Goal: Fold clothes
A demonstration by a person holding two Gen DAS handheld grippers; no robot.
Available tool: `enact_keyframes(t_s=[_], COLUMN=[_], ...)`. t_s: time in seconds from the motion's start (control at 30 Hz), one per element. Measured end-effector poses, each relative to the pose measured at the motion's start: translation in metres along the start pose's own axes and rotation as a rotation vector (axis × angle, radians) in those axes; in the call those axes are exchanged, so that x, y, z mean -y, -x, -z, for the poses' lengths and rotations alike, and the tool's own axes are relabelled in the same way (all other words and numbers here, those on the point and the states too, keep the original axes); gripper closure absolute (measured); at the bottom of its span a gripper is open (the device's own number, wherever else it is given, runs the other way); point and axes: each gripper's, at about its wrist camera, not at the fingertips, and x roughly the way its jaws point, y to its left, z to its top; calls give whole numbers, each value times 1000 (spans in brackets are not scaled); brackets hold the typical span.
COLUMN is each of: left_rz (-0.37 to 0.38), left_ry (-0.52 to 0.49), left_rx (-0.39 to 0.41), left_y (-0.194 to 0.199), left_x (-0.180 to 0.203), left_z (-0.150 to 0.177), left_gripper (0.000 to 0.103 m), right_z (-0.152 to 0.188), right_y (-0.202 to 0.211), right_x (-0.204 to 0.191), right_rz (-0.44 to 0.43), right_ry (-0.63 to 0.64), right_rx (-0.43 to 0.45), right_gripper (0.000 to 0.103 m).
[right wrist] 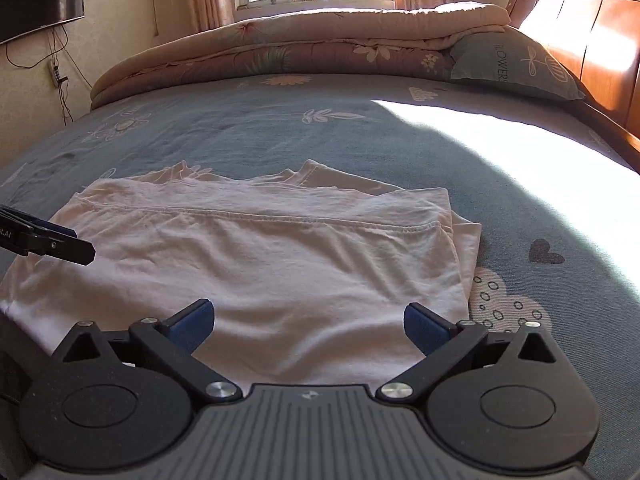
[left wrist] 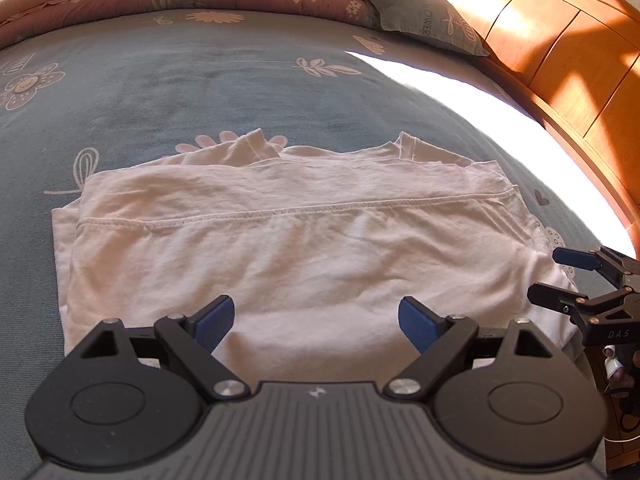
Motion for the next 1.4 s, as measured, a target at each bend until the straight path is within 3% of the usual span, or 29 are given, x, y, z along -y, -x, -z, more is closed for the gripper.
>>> enact_keyframes(t_s=[0.1, 0.27, 0.43, 0.63, 0.87, 0.93, 1.0, 1.13, 1.23, 1.4], left_rz=[-37, -44, -9, 30, 55, 32, -37, -56, -16, 61], left_ry=[50, 115, 207, 140, 105, 116, 133, 109, 66, 97], left_rx=[-15, 61, 32, 65, 61, 34, -8, -10, 13, -28], left_y=[6, 28, 21, 27, -5, -17, -28, -15, 8, 24], left_x=[-20, -50, -80, -75, -76, -80, -87, -84, -73, -66], left_z=[7, 9, 15, -11, -47, -48, -48, -52, -50, -22], left_gripper=[14, 14, 14, 14, 14, 14, 14, 14, 14, 13], right_z=[10, 19, 19, 19, 20, 19, 19, 20, 20, 21], right_y=[-13, -9, -12, -13, -15, -15, -15, -14, -14, -14], right_x=[2, 4, 0, -5, -9, -9, -10, -9, -10, -10], right_rz=[9, 15, 43, 67, 87, 89, 89, 89, 90, 90], right_ry=[-28, -14, -8, 20, 44, 45, 45, 46, 47, 47], right_rx=[-82, -84, -88, -98, -107, -110, -111, -108, -105, -99], right_gripper=[0, 0, 0, 0, 0, 0, 0, 0, 0, 0])
